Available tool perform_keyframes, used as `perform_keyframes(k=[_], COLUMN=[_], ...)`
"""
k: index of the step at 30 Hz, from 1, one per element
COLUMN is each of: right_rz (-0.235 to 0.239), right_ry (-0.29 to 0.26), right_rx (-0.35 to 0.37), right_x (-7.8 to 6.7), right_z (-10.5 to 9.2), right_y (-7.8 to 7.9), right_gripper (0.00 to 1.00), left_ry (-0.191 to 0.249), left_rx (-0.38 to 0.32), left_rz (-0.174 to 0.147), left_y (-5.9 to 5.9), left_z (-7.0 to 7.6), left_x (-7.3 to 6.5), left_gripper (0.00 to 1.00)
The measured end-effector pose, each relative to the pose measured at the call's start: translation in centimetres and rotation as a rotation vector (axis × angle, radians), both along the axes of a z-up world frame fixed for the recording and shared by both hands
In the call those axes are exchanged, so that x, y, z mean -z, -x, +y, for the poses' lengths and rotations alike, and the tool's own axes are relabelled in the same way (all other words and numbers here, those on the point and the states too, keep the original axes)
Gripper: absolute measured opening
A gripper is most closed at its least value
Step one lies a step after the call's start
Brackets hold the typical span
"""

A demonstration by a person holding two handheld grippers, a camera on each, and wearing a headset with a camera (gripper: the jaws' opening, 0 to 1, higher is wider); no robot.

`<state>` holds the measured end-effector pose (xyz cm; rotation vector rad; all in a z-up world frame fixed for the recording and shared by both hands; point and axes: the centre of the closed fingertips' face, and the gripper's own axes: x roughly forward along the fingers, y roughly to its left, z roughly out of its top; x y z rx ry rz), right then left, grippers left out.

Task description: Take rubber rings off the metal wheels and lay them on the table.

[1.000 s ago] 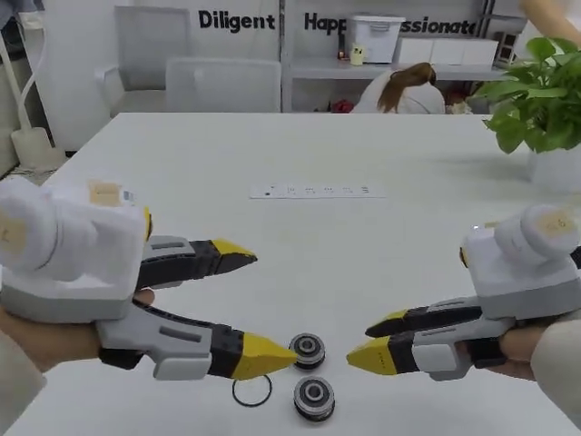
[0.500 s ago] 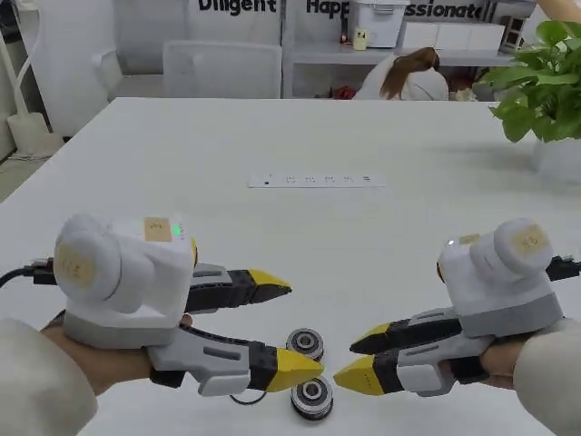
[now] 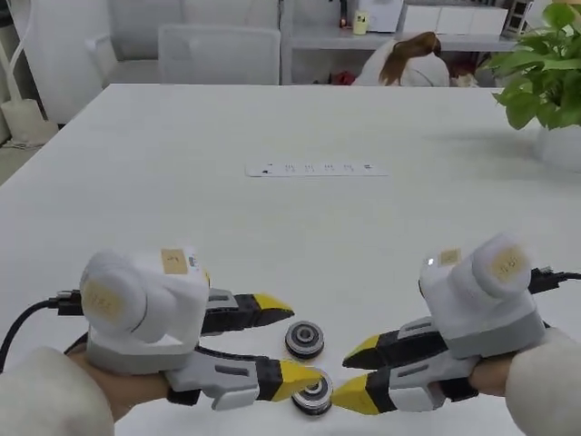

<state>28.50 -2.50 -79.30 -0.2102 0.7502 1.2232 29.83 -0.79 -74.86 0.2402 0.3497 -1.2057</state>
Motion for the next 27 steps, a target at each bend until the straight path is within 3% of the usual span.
perform_keyframes(k=[9,17,22,27], right_rz=[-0.04,-0.034,-0.041,-0.049], right_ry=[0.017,0.041,0.038,0.034], right_rx=[0.002,-0.04,-0.036,-0.047], right_x=[0.7,1.7,1.8,1.8], right_z=[0.4,0.6,0.8,0.9], right_y=[-0.2,0.6,0.2,0.3], right_gripper=[0.23,0.22,0.22,0.19], left_ry=[-0.055,-0.087,-0.11,-0.096], left_rx=[0.031,0.033,0.038,0.025], left_rz=[-0.022,-0.009,0.01,0.018], left_y=[0.6,0.8,1.1,0.9], left_z=[-0.5,-0.9,-1.0,-1.0], left_x=[1.9,3.4,4.4,4.2], left_gripper=[0.34,0.27,0.23,0.2])
